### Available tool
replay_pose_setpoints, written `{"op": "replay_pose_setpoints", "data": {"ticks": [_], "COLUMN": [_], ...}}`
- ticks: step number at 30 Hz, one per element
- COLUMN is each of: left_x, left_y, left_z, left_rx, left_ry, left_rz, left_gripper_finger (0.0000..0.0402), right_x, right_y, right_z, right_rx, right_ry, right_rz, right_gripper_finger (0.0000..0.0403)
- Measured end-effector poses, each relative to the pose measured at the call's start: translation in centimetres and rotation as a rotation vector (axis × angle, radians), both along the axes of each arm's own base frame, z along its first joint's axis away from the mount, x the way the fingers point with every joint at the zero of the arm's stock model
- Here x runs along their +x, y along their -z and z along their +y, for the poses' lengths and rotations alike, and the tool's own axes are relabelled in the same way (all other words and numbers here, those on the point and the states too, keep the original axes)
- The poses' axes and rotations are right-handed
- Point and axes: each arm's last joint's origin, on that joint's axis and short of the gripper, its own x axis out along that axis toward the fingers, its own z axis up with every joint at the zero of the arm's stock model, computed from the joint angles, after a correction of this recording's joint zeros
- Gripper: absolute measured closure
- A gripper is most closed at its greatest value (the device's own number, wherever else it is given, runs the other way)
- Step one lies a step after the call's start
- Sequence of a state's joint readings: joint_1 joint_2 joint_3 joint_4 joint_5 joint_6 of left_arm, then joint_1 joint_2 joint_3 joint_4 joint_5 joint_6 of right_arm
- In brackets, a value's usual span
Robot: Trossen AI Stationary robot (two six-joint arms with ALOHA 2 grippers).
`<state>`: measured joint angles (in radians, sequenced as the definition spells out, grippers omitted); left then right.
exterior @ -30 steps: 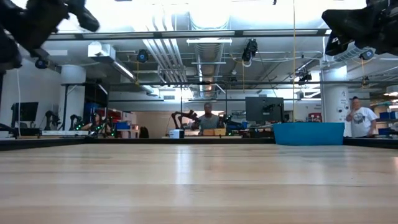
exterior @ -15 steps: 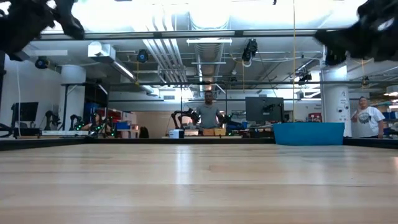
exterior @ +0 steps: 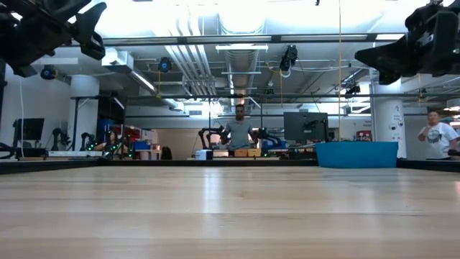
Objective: Sort blocks
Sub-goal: Return to Home Position
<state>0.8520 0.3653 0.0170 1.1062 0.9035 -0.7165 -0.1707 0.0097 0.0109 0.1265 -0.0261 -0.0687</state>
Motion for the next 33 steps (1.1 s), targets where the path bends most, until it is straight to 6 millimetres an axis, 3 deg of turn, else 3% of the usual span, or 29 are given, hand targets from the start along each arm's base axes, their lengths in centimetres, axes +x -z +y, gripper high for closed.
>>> {"op": "replay_pose_setpoints", "data": {"ticks": [15, 19, 22, 28, 33], "left_x": [0.2, 0.3, 0.3, -0.6, -1.6], "left_y": [0.1, 0.0, -0.1, 0.0, -0.3], "left_z": [0.2, -0.6, -1.6, -4.3, -5.2], "left_rx": [-0.02, -0.012, -0.006, -0.107, -0.184], "left_ry": [0.004, 0.069, 0.174, 0.664, 0.79], "left_rz": [0.013, 0.003, -0.002, 0.221, 0.263], "left_gripper_finger": [0.0308, 0.0308, 0.0308, 0.0308, 0.0308], "right_x": [0.0, 0.0, 0.0, 0.0, 0.0], "right_y": [0.0, 0.0, 0.0, 0.0, 0.0], "right_z": [0.0, 0.0, 0.0, 0.0, 0.0], "right_rx": [0.055, 0.068, 0.067, 0.068, 0.068], "right_ry": [-0.007, -0.008, -0.008, -0.008, -0.008], "right_rz": [-0.008, -0.01, -0.01, -0.009, -0.01], "right_gripper_finger": [0.039, 0.039, 0.039, 0.039, 0.039]}}
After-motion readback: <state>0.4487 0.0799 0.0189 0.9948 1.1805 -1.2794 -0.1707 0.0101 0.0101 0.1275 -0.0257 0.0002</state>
